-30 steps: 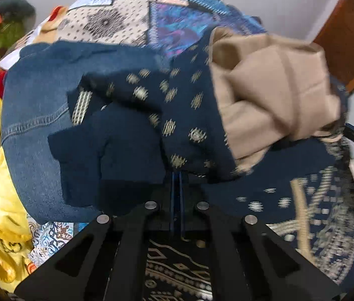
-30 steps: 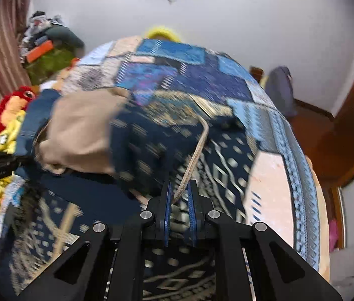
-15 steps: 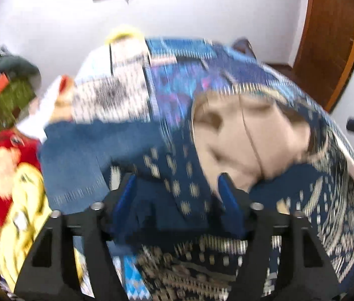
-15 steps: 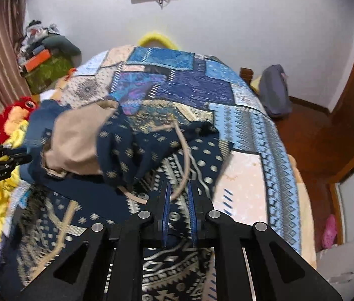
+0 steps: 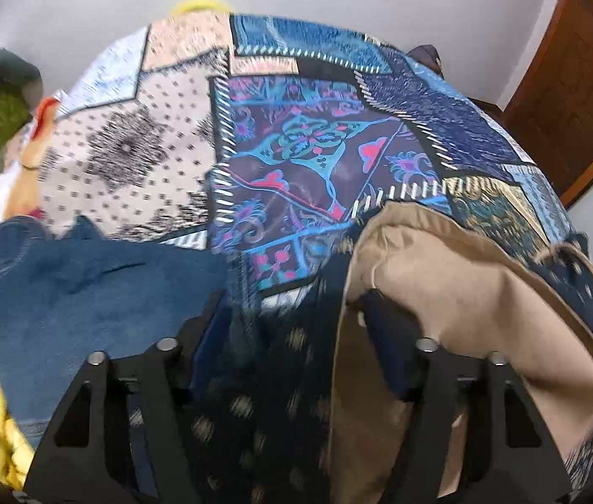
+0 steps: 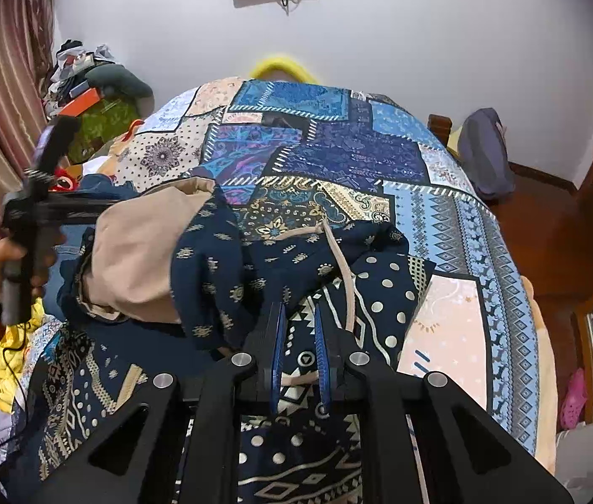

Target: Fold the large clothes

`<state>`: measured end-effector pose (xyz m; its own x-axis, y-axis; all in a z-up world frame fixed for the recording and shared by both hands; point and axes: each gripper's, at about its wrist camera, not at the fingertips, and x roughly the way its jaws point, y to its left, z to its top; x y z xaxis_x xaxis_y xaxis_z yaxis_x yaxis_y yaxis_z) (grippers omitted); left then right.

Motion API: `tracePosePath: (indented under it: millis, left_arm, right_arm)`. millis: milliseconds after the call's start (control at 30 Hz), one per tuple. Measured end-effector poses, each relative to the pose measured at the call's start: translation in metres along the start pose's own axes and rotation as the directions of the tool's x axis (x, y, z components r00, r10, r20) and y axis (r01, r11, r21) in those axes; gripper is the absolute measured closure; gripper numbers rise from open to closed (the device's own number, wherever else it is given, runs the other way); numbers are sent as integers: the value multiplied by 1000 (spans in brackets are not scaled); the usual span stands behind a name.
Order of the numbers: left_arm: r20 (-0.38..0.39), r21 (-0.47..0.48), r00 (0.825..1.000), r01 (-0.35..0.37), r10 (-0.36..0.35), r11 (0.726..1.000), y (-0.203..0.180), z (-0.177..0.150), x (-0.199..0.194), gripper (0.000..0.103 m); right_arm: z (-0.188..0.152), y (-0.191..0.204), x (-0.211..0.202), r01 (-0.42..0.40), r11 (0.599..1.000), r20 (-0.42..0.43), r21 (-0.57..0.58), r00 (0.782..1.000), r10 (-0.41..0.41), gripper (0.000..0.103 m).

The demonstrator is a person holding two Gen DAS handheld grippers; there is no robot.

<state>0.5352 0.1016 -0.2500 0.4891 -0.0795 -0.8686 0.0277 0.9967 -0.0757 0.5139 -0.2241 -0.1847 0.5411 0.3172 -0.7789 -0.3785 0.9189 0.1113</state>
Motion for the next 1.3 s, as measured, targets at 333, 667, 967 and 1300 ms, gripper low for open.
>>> tracePosePath:
  millis: [333,667,967,1300]
  left_arm:
    - [56,65,998,-9,6,998,-35,12,-13,96]
    - [183,235,963,155,-200,960,-98,-29,-145,96]
    - [81,411,945,259,-318,874,-130,-142,-173,96]
    - [-55,421,961,267,-270,867,-133,-221,-133,96]
  right_arm:
    - [-3,-15,6,15,999,-12,31,1000,-15,93]
    - [-7,1,-52,53,998,48,-16,998,-52,93]
    - [-19,11,-110,25,1000,79,9,997,-25,93]
    - [5,73,-118,-124,992,81,-20,989,125,93]
